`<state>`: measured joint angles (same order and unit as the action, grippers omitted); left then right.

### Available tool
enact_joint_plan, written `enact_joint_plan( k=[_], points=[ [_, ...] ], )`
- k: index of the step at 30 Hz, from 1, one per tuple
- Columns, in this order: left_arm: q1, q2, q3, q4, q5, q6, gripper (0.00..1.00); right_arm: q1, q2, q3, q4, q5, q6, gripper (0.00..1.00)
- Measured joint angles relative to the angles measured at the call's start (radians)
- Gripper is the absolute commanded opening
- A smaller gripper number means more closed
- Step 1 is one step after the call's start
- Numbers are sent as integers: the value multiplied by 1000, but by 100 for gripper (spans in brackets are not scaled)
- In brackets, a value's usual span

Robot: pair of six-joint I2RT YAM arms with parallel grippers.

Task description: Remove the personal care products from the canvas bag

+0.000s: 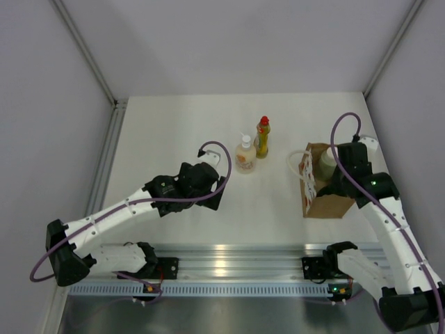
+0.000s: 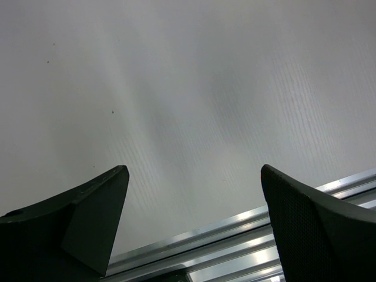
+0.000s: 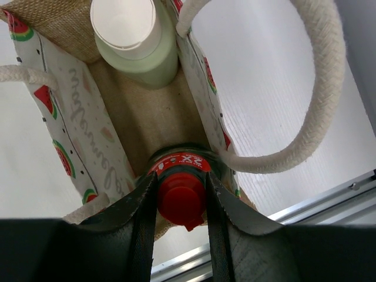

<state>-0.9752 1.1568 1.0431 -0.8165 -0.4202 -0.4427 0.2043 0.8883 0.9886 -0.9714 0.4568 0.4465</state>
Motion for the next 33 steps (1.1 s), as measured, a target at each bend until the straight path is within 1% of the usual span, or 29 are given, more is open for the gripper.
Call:
enact_joint_plan(
  k=[11, 19, 25, 33],
  points=[
    [0, -8, 0, 0, -51, -4, 98, 0, 16, 24, -5, -37, -44, 0],
    [0, -111, -2, 0, -138, -24, 98, 0, 34, 76, -12, -65, -76, 0],
    [0, -152, -2, 0, -182, -31, 98, 0, 55, 148, -27, -74, -105, 0],
    [0, -160, -8, -1, -221, -34, 98, 0, 117, 301, -56, -121, -133, 0]
  ],
)
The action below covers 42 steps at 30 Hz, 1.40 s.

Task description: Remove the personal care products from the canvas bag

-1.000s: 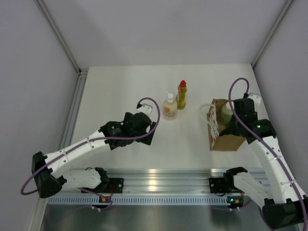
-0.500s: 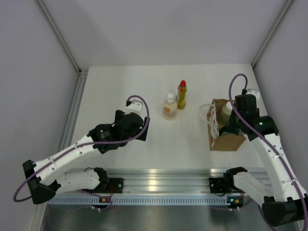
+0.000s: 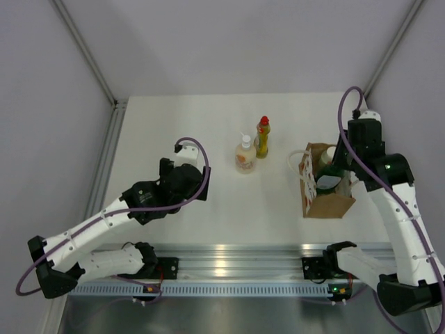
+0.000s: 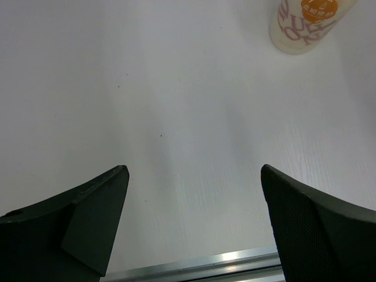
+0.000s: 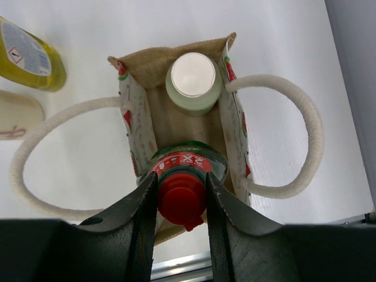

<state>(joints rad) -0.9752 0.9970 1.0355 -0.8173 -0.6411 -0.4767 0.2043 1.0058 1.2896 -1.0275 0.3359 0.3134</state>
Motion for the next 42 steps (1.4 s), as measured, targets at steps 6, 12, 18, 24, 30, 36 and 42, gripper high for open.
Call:
enact_joint_plan(
  k=[6, 12, 18, 24, 30, 36, 42],
  points=[
    [1, -12, 0, 0, -28, 0, 98, 0, 47, 110, -48, -27, -27, 0],
    [5, -31, -3, 0, -39, -4, 98, 0, 120, 289, -118, -53, -59, 0],
    [6, -39, -4, 0, -41, -5, 98, 0, 199, 488, -166, -105, -82, 0],
    [8, -40, -4, 0, -42, -5, 98, 3, 272, 640, -211, -155, -98, 0],
    [10, -47, -6, 0, -45, -5, 98, 10, 353, 789, -269, -190, -113, 0],
    [11, -47, -9, 0, -48, -5, 98, 55, 413, 919, -301, -207, -122, 0],
    [11, -48, -11, 0, -48, -5, 98, 195, 457, 980, -308, -177, -124, 0]
  ],
)
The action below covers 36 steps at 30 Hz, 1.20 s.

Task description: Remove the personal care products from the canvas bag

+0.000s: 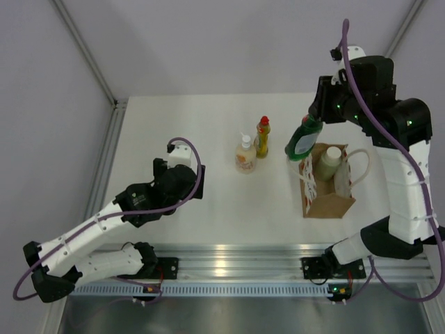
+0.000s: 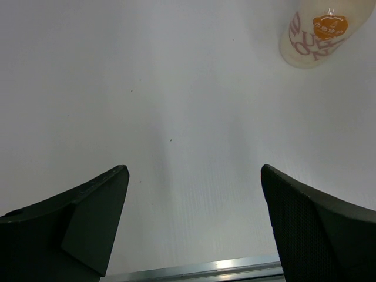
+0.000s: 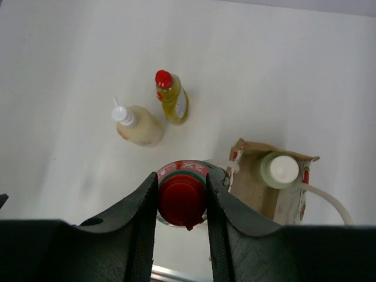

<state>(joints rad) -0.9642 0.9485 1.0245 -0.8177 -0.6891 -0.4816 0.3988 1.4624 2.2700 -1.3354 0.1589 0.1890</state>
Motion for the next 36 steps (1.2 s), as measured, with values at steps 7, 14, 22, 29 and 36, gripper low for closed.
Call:
enact_joint_plan(
  k=[7, 14, 22, 29, 36],
  points=[
    [0, -11, 0, 0, 0, 0, 98, 166, 50, 37, 0, 32, 11, 0],
    [0, -34, -1, 0, -2, -6, 98, 328, 47, -32, 53, 76, 19, 0],
    [1, -92, -3, 0, -19, -18, 98, 385, -13, -439, 258, 93, 44, 0],
    [1, -94, -4, 0, -26, -18, 98, 386, -53, -766, 500, 115, 50, 0],
    [1, -94, -4, 0, -26, -18, 98, 386, -81, -954, 683, 137, 48, 0]
  ],
)
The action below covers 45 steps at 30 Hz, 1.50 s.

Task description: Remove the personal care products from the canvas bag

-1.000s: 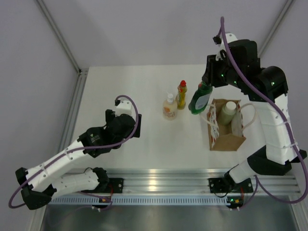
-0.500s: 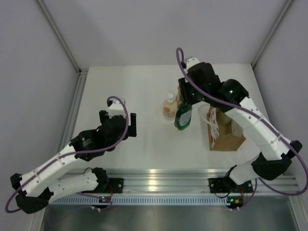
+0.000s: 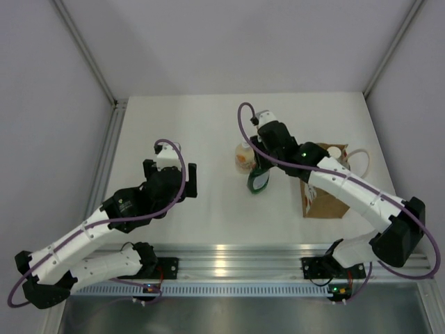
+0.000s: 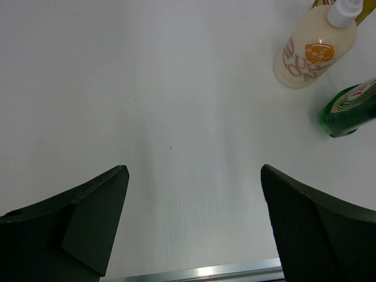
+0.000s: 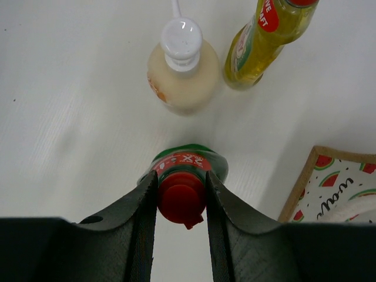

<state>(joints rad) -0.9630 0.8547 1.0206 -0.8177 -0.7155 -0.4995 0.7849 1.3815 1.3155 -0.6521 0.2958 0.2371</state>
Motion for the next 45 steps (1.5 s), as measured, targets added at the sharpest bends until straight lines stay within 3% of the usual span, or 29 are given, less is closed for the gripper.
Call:
enact_joint_plan(
  k=[9, 13, 16, 20, 22, 30, 37, 41, 45],
  points=[
    [0, 1, 0, 0, 1, 0, 98, 1, 17, -79, 98, -1, 3, 2],
    [0, 2, 0, 0, 2, 0, 98, 4, 17, -94, 136, 0, 9, 25],
    [0, 7, 0, 0, 2, 0, 98, 5, 18, -98, 148, -12, 11, 51],
    [0, 11, 0, 0, 4, 0, 98, 6, 19, -98, 160, -22, 11, 59],
    [0, 12, 0, 0, 4, 0, 98, 7, 19, -98, 160, -28, 11, 74],
    [0, 16, 0, 0, 5, 0, 98, 12, -13, -71, 143, 4, 11, 87],
    [6, 25, 0, 0, 4, 1, 98, 10, -196, -45, 104, 220, 44, 89],
    [17, 42, 0, 0, 11, 1, 98, -92, -261, -36, 45, 284, 76, 88],
    [27, 66, 0, 0, 19, 2, 98, -343, -282, -93, 14, 253, 100, 86]
  ],
)
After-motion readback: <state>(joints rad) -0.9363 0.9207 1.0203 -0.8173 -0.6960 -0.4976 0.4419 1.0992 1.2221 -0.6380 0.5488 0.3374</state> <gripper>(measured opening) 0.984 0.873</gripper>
